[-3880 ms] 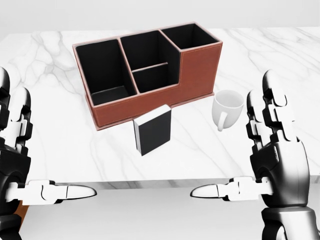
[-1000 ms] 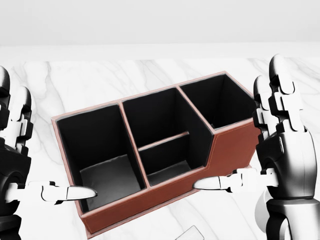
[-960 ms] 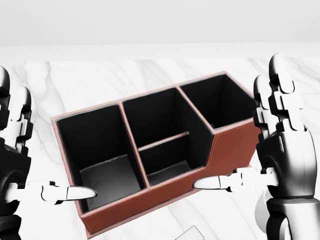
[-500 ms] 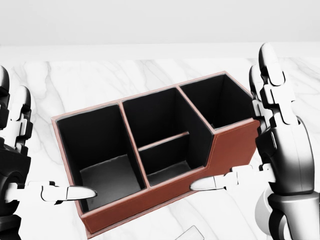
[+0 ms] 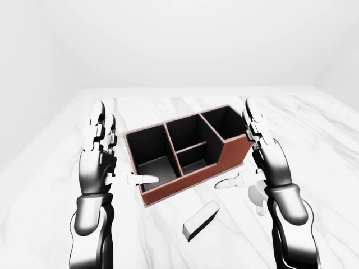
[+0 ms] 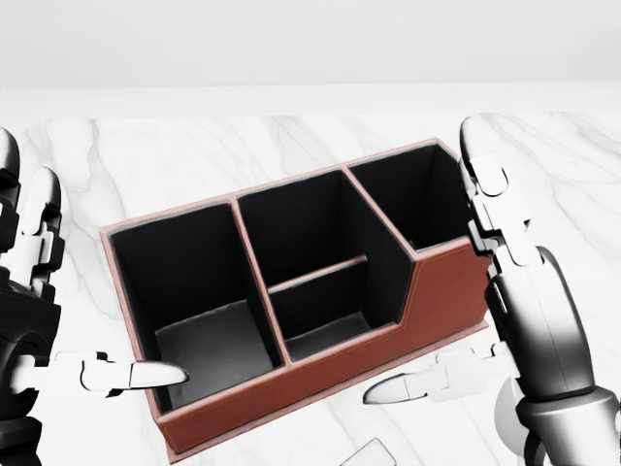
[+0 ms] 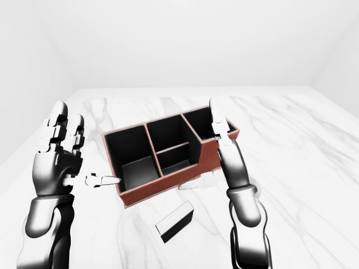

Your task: Pick up the book and place it in the front compartment of the caddy.

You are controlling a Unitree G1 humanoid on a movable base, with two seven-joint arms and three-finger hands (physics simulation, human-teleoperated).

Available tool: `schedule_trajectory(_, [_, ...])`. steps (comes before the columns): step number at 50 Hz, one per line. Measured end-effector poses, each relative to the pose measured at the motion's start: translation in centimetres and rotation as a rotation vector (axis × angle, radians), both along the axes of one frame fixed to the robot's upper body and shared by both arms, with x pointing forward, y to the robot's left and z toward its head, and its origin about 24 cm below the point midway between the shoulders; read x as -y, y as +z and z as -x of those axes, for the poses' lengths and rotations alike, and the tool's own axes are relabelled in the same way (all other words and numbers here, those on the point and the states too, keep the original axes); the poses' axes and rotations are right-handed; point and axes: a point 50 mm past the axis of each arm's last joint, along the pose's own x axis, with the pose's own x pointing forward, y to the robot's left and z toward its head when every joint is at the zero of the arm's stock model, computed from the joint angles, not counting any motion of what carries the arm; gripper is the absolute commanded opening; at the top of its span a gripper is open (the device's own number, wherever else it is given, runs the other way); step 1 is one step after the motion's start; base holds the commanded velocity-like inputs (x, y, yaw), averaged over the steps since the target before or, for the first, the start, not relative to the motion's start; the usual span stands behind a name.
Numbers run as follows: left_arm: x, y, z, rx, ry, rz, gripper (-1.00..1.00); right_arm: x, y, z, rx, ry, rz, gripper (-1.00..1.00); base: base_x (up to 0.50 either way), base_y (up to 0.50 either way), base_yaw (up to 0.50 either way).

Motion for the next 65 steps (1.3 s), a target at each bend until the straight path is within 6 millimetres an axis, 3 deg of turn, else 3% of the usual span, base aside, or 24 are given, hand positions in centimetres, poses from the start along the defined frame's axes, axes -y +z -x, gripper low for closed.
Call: schedule_trajectory(65, [0.0,-0.1,-0.1,-0.003,0.002,-0.002,1.00,-0.8,-2.7,2.1,-0.147,-0.054,0.248,1.00,0.00,0.00,0.00])
